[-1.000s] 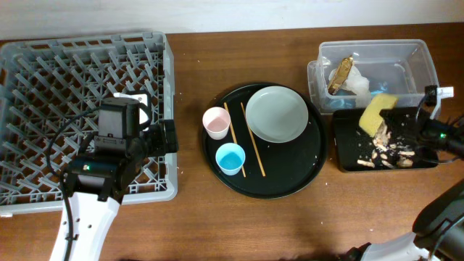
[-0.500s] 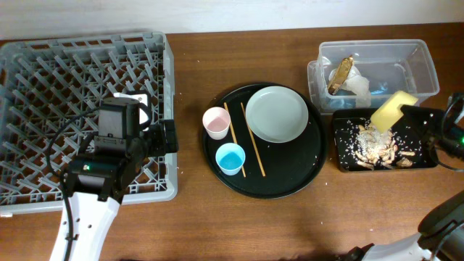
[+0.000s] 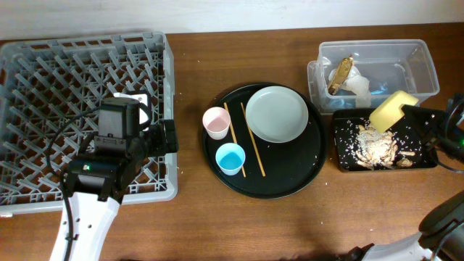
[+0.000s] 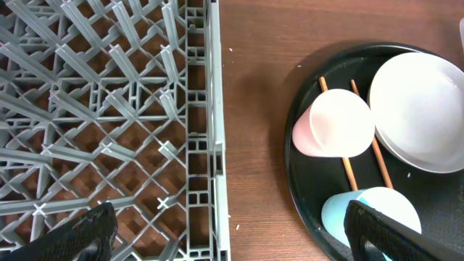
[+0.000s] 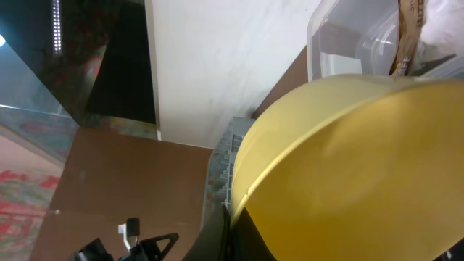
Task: Sort waste into correct bins and load items into the dishwasher rack
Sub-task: 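Return the yellow bowl to the round tray with the right gripper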
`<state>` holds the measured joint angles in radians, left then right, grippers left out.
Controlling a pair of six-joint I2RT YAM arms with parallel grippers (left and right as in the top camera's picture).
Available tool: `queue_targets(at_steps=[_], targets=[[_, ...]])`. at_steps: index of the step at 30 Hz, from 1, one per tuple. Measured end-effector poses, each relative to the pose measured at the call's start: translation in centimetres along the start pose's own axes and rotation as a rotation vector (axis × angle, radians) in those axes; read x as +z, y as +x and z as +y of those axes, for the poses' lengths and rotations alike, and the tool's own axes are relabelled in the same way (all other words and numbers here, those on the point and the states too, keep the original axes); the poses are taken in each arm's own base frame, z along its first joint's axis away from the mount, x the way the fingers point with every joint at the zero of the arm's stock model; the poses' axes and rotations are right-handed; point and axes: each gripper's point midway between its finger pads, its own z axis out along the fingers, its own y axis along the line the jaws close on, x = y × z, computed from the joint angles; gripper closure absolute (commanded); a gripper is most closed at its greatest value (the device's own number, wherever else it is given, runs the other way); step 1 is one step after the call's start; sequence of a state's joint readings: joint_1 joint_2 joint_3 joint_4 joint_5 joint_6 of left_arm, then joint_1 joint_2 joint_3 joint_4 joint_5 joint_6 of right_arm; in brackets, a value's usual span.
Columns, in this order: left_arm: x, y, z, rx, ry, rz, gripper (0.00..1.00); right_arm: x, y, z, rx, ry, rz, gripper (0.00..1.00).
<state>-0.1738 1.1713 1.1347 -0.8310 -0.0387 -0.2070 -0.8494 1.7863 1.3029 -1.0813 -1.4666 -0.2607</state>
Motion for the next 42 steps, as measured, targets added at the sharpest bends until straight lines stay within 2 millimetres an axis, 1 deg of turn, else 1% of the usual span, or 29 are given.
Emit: queue_targets(at_steps=[5, 7, 9, 11, 14, 15, 16, 17, 19, 21, 23, 25, 27, 28, 31, 32, 34, 35, 36, 37, 39, 40, 41, 42], targets=[[0.0, 0.0, 0.0, 0.0, 0.0, 0.0, 0.01, 0.0, 0.2, 0.1, 0.038, -0.005, 0.001, 0.96], [0.0, 0.0, 0.0, 0.0, 0.0, 0.0, 0.0, 0.3, 0.4, 0.3, 0.048, -0.009, 0.011, 0.96], [0.0, 0.0, 0.0, 0.0, 0.0, 0.0, 0.0, 1.6, 1.1, 0.8, 0.039, -0.018, 0.051, 0.96], [0.0, 0.0, 0.0, 0.0, 0.0, 0.0, 0.0, 4.2, 3.0, 2.6, -0.009, -0.032, 0.139, 0.96], [0.0, 0.0, 0.0, 0.0, 0.0, 0.0, 0.0, 7.9, 7.4, 6.2, -0.14, -0.026, 0.297, 0.96], [0.0, 0.0, 0.0, 0.0, 0.0, 0.0, 0.0, 9.7, 10.2, 7.9, -0.221, 0.007, 0.389, 0.96], [0.0, 0.0, 0.0, 0.0, 0.0, 0.0, 0.0, 10.7, 12.0, 8.6, -0.279, 0.052, 0.449, 0.96], [0.0, 0.0, 0.0, 0.0, 0.0, 0.0, 0.0, 11.6, 13.6, 8.6, -0.324, 0.126, 0.505, 0.96], [0.0, 0.0, 0.0, 0.0, 0.0, 0.0, 0.0, 13.0, 17.4, 7.3, -0.379, 0.306, 0.627, 0.96], [0.0, 0.0, 0.0, 0.0, 0.0, 0.0, 0.0, 14.0, 21.5, 5.3, -0.436, 0.502, 0.753, 0.96], [0.0, 0.0, 0.0, 0.0, 0.0, -0.001, 0.01, 14.4, 24.3, 3.5, -0.5, 0.685, 0.819, 0.96], [0.0, 0.0, 0.0, 0.0, 0.0, 0.0, 0.01, 14.6, 25.7, 1.8, -0.534, 0.84, 0.828, 0.96], [0.0, 0.0, 0.0, 0.0, 0.0, 0.0, 0.01, 15.0, 26.5, 0.5, -0.537, 0.936, 0.821, 0.96], [0.0, 0.0, 0.0, 0.0, 0.0, 0.0, 0.01, 15.6, 27.0, -0.6, -0.568, 0.986, 0.825, 0.96], [0.0, 0.0, 0.0, 0.0, 0.0, 0.0, 0.0, 16.8, 27.9, -3.4, -0.561, 1.058, 0.85, 0.96], [0.0, 0.0, 0.0, 0.0, 0.0, 0.0, 0.0, 17.3, 28.3, -5.0, -0.55, 1.091, 0.869, 0.96], [0.0, 0.0, 0.0, 0.0, 0.0, -0.001, 0.0, 17.9, 28.4, -6.5, -0.537, 1.116, 0.873, 0.95], [0.0, 0.0, 0.0, 0.0, 0.0, 0.0, 0.0, 18.1, 28.6, -7.2, -0.531, 1.125, 0.879, 0.84], [0.0, 0.0, 0.0, 0.0, 0.0, 0.0, 0.0, 18.2, 28.6, -7.4, -0.53, 1.128, 0.882, 0.76], [0.0, 0.0, 0.0, 0.0, 0.0, 0.0, 0.0, 18.2, 28.6, -7.4, -0.532, 1.128, 0.884, 0.71], [0.0, 0.0, 0.0, 0.0, 0.0, 0.0, 0.0, 17.8, 28.7, -7.4, -0.519, 1.141, 0.891, 0.68], [0.0, 0.0, 0.0, 0.0, 0.0, 0.0, 0.0, 17.2, 28.7, -7.2, -0.509, 1.158, 0.909, 0.66], [0.0, 0.0, 0.0, 0.0, 0.0, 0.001, 0.0, 17.1, 28.4, -6.5, -0.499, 1.162, 0.91, 0.63], [0.0, 0.0, 0.0, 0.0, 0.0, 0.001, 0.0, 17.5, 27.9, -5.8, -0.497, 1.151, 0.898, 0.61]])
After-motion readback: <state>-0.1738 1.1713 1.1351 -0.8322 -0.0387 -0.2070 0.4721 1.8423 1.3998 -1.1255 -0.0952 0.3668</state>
